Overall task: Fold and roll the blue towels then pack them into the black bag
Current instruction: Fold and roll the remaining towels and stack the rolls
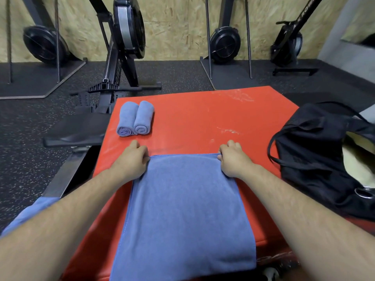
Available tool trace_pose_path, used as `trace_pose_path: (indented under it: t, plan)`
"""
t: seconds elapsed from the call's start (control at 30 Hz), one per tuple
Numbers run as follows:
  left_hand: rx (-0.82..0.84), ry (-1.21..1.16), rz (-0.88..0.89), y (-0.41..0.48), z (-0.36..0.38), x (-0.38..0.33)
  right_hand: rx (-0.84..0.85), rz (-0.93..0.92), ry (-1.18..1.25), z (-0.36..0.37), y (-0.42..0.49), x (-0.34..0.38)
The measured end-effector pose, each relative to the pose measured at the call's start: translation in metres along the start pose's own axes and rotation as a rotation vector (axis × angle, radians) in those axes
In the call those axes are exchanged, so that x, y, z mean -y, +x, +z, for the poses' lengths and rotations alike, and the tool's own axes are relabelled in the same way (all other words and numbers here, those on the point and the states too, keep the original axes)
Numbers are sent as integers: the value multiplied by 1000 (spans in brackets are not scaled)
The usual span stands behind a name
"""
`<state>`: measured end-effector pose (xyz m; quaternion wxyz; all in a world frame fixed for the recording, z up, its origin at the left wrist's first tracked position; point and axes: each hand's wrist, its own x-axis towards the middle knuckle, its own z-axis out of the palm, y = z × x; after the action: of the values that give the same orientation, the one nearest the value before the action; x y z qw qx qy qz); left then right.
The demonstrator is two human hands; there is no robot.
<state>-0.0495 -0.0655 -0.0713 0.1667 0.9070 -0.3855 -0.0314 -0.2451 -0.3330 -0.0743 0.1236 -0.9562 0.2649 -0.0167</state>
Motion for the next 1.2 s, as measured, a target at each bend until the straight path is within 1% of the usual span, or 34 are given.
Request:
trace_pose_path:
  t: [0.03,0.1,0.2,0.3,0.43,0.57,0.7,0.83,0.9,1.0,1.07,1.2]
  plan:
    - [-22,18,8,0,-1,0,-24,-8,18,-2,-2,0]
    - [-37,9,-14,0,-9,-2,-51,-12,127,-12,-5,1]
    - [-34,-106,-31,-3,-23,-6,-107,-26,250,-33,-10,-1]
    - [-103,-184,-1,-12,-40,-7,-190,-68,308,-54,-23,-4]
    - [-184,-284,-6,-34,-67,-15,-234,-89,387,-80,-53,-4]
    - [-190,-270,69,-67,-100,-27,-201,-146,331,-111,-95,3]
    - [-164,-231,54,-97,-148,-43,-146,-189,351,-155,-143,10]
    - [-174,-169,60,-100,-191,-69,-211,-158,327,-204,-156,23]
    - [-175,-174,27,-91,-206,-83,-211,-129,326,-222,-151,30]
    - [-159,-281,-39,-71,-221,-97,-208,-73,393,-239,-134,39]
    - [-164,-385,-69,-57,-228,-101,-253,-50,406,-247,-123,43]
    - [-294,-497,-42,-35,-239,-103,-395,-35,388,-260,-106,49]
